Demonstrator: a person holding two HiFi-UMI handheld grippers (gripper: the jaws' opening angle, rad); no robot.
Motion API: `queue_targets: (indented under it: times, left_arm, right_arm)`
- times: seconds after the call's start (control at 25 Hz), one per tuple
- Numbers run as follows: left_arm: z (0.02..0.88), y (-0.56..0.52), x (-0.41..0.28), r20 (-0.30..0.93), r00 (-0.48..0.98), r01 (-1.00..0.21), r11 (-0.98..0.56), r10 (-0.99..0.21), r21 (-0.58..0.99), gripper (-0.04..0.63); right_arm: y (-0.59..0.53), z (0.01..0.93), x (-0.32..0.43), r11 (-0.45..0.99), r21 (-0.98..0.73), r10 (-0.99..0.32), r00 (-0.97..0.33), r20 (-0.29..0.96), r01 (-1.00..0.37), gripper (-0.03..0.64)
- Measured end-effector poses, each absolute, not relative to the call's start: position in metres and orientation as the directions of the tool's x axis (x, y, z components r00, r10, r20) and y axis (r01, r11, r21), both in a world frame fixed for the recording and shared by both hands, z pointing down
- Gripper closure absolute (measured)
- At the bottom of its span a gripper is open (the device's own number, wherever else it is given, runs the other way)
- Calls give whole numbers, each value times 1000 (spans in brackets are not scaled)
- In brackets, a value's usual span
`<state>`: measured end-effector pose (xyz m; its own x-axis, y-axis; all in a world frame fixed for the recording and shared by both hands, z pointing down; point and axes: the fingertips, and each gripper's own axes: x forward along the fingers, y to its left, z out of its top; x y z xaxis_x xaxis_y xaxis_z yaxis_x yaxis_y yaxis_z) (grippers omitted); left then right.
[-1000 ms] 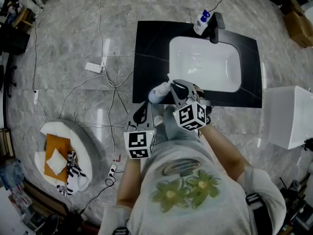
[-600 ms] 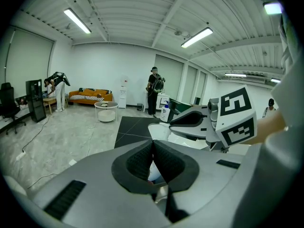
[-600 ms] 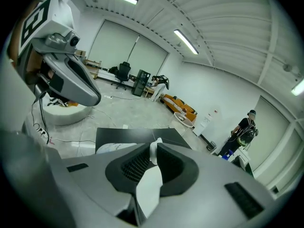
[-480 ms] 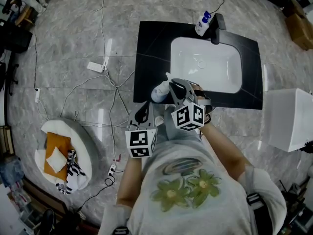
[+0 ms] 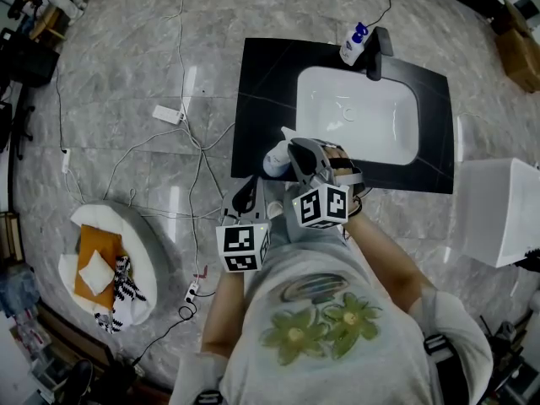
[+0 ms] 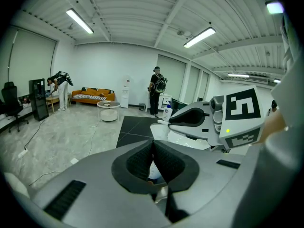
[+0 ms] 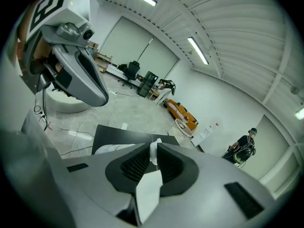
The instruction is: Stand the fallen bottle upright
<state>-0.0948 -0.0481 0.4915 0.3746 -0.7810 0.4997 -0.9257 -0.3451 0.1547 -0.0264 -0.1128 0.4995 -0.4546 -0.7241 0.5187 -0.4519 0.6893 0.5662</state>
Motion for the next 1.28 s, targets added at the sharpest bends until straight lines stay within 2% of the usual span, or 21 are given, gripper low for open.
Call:
queue_targets:
  times: [0.8, 1.28]
  left_arm:
    - [489, -37, -97, 495, 354, -934, -322, -794, 153, 577]
    - [487, -27, -98, 493, 353, -935, -321, -795, 152, 577]
  right_arm:
    - [-84, 491, -50, 663, 676, -712, -551, 435, -322, 548]
    - [-71, 487, -57, 685, 642, -693, -580, 427, -346, 548]
